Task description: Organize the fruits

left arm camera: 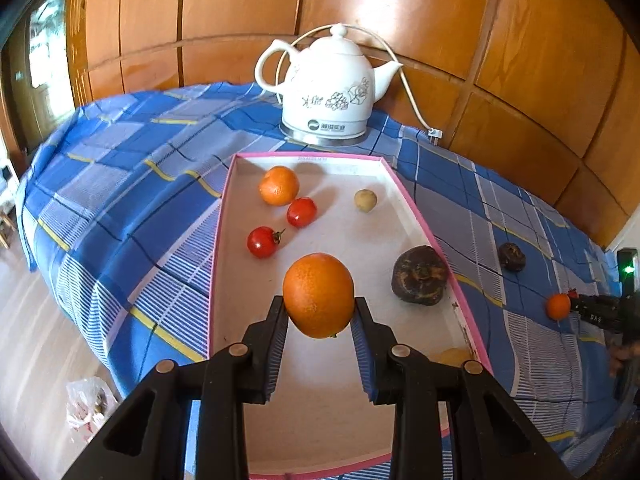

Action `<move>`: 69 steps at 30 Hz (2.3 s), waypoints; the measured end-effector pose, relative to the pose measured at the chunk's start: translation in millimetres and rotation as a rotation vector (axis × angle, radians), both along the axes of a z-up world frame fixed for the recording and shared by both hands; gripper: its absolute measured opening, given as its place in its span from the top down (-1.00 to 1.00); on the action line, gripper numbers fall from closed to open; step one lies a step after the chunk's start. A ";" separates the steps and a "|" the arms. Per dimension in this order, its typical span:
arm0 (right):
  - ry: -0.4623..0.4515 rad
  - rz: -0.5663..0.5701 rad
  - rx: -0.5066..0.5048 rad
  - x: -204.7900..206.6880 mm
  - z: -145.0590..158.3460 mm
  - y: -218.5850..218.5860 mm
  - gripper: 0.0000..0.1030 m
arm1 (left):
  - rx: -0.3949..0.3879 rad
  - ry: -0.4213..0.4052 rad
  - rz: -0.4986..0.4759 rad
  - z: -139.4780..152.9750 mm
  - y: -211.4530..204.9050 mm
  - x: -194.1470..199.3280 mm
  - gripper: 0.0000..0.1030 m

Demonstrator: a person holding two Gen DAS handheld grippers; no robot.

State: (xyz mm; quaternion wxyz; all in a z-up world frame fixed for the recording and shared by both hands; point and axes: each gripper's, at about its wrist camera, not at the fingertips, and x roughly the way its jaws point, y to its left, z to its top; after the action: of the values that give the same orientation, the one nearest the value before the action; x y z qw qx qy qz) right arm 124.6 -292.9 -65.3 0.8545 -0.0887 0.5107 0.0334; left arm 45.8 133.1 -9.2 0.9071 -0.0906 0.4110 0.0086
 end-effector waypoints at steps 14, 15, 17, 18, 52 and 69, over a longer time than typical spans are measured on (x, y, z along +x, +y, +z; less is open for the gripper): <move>0.002 -0.005 -0.006 -0.2 -0.5 1.2 0.51 | -0.212 0.097 -0.044 -7.7 15.0 66.1 0.37; 0.001 -0.006 -0.005 -0.2 -0.5 1.3 0.51 | -0.213 0.097 -0.064 -8.8 12.0 73.3 0.37; 0.001 -0.007 -0.003 0.4 -0.7 1.0 0.51 | -0.186 0.099 -0.071 -11.9 5.6 86.8 0.37; 0.001 -0.008 -0.004 0.3 -0.8 1.3 0.51 | -0.182 0.104 -0.079 -13.8 4.1 91.8 0.37; -0.008 -0.008 -0.027 -2.4 -0.3 4.1 0.51 | 0.065 -0.016 0.075 4.2 -5.3 10.4 -0.01; -0.019 -0.005 -0.036 -4.7 0.7 5.6 0.51 | 0.130 -0.048 0.128 9.0 -4.3 -13.0 -0.45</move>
State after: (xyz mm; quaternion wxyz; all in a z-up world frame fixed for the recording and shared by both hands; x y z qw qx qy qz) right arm 119.9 -287.3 -64.6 0.8578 -0.1033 0.5031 0.0211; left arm 32.8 128.8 -0.2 0.9183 -0.0578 0.3810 0.0908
